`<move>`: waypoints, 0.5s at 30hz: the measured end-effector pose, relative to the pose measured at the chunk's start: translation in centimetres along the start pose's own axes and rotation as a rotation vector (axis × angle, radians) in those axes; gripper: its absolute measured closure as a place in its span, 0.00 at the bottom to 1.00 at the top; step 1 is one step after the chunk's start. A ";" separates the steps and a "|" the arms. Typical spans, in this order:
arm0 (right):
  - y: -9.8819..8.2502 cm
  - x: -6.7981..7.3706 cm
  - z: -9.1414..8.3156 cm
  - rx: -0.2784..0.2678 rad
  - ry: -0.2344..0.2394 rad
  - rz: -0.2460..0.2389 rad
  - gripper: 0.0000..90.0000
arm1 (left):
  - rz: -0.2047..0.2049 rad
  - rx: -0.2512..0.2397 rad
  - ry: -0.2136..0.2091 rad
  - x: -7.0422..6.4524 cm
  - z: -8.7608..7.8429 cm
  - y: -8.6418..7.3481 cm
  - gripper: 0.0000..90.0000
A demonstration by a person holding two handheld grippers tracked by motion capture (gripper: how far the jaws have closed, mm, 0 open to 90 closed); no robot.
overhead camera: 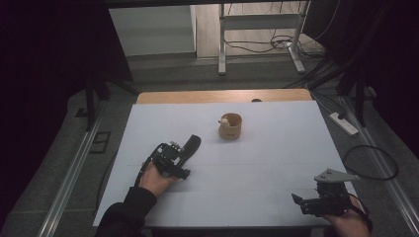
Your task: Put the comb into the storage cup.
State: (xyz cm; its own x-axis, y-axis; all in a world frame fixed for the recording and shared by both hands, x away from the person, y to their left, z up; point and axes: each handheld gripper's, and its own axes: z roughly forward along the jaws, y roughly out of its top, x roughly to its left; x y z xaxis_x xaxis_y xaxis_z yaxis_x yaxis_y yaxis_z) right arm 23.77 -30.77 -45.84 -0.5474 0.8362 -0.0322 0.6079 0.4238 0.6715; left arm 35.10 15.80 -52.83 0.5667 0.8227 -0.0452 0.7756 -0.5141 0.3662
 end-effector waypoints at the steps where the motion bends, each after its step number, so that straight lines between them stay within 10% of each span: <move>1: 0.0 0.0 0.0 0.000 0.000 0.000 0.01 | -0.002 0.006 0.001 0.0 0.0 0.1 0.00; 15: 0.0 0.0 0.0 0.000 0.000 -0.002 0.01 | -0.019 0.008 0.001 -0.4 -1.4 0.2 0.52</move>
State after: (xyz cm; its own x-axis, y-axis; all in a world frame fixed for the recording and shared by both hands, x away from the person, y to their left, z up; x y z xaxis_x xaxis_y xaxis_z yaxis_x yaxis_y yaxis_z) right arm 23.76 -30.75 -45.85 -0.5488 0.8353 -0.0340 0.6067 0.4259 0.6712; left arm 34.68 15.68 -51.44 0.5515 0.8325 -0.0517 0.7885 -0.5001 0.3579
